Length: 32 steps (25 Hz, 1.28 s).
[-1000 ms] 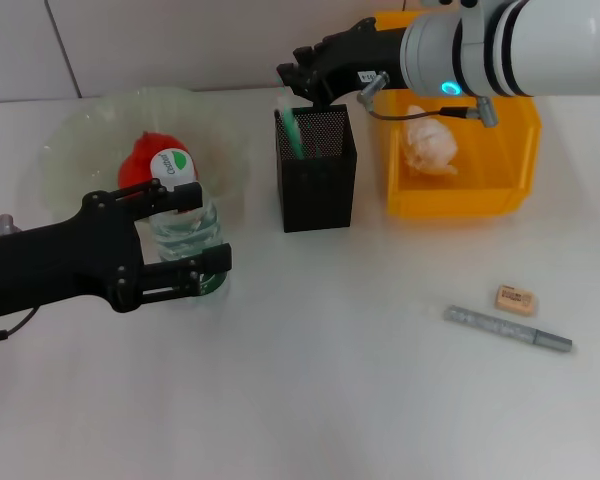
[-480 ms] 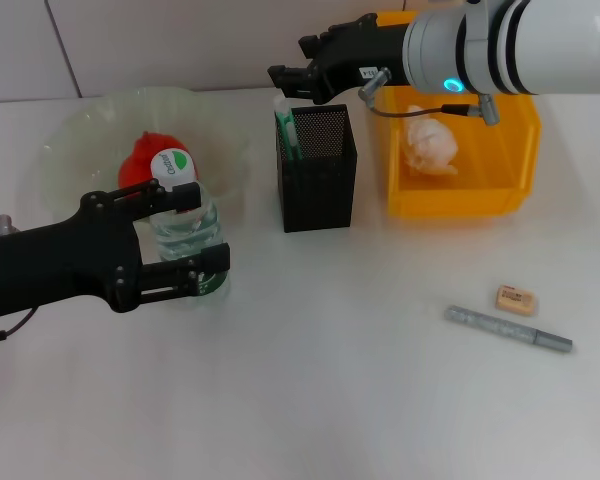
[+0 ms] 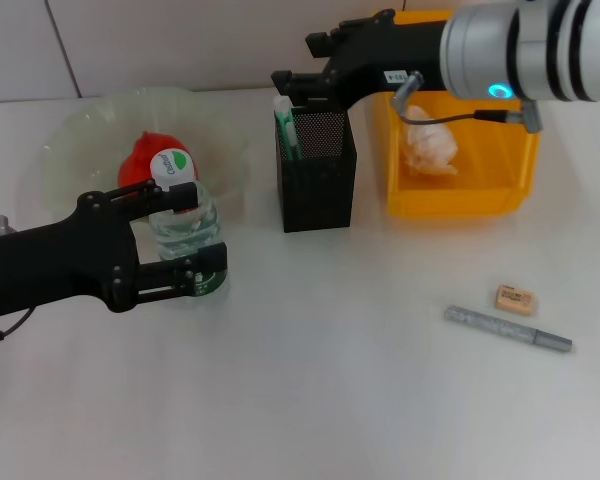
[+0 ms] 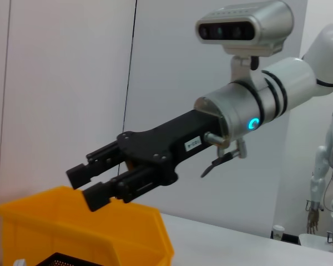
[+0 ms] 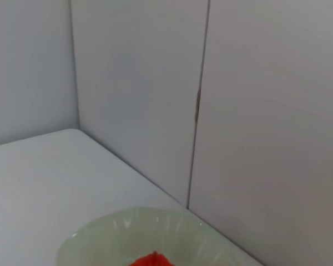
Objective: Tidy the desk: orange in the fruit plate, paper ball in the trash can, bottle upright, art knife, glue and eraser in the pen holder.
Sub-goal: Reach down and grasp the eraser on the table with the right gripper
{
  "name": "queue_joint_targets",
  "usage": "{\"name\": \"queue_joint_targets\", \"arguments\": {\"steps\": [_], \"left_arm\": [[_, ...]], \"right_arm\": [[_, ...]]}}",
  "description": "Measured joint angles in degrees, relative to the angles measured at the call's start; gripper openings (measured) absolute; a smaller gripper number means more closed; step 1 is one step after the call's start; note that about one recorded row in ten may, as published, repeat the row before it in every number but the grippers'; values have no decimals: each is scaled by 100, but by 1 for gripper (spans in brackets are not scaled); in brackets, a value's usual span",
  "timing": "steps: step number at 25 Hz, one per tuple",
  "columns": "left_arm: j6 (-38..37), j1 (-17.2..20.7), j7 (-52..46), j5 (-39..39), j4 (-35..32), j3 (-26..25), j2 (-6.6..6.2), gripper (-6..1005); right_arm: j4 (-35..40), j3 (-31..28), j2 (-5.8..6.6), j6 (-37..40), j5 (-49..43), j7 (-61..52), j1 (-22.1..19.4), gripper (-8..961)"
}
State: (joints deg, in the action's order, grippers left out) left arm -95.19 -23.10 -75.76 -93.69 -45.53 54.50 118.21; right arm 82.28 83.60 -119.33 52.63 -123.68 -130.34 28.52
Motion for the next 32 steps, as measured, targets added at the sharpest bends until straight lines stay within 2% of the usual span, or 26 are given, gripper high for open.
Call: {"name": "queue_joint_targets", "arguments": {"steps": [12,17,26,32], "left_arm": [[-15,-15,-5,0,-17,-2,-9,806],[-15,-11,-32,5,-43,-2,-6,806],[1,-24,-3,0,-6,-2,7,806],[-25,8,0,0,-32,-5,-7,806]], "right_arm": [[971,-380,-4,1204,150,6,-816,654],[1112,-595,3,1796,124,-294,-838,654],[1118,-691,11,2151,83,-315,-838,655],[1189,-712,20,2665,-358,-671,-645,655]]}}
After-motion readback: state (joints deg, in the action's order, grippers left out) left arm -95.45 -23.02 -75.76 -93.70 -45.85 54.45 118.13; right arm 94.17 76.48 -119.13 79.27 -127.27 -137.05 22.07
